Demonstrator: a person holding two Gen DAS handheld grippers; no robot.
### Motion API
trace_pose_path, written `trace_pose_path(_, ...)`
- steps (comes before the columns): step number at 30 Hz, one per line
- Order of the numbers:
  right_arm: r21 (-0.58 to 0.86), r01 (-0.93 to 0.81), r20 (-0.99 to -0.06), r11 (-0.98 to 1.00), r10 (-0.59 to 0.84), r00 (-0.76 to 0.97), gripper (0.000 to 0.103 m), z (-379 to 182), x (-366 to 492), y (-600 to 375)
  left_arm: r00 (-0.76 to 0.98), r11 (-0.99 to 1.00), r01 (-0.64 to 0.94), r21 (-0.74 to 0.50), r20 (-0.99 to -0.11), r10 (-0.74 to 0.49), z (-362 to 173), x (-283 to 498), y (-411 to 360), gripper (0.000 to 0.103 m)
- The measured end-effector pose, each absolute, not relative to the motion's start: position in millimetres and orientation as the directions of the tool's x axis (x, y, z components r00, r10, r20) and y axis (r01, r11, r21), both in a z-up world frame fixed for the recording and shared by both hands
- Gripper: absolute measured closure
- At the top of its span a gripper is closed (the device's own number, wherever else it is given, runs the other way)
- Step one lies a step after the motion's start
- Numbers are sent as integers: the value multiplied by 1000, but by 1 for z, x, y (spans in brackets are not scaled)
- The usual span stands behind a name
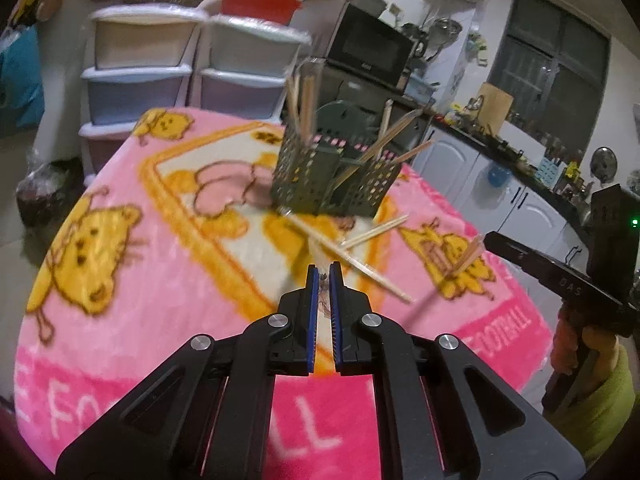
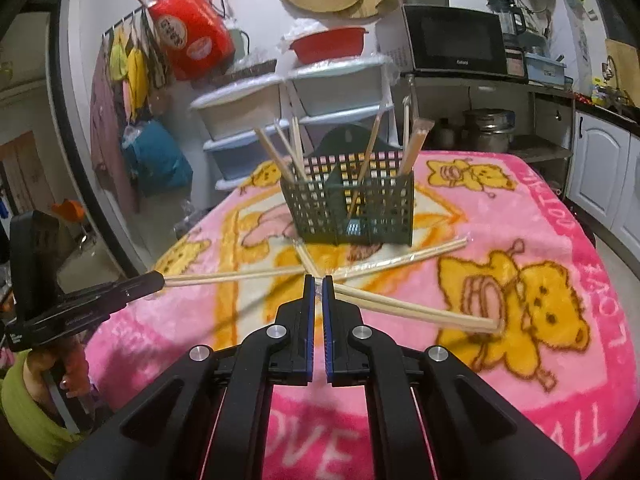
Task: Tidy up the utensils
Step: 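Lift both held chopsticks up toward the green basket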
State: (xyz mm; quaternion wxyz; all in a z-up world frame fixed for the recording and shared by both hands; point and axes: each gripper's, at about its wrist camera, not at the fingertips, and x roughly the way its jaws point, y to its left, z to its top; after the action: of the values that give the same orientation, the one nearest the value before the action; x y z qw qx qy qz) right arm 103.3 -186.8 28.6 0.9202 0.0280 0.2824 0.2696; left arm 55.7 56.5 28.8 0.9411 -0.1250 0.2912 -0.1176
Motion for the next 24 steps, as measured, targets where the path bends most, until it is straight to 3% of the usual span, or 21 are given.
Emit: trace_pose_path(24, 259, -523, -366, 812, 584, 724, 99, 84, 98, -183, 851, 914, 248, -321, -378, -364, 86, 63, 36, 100)
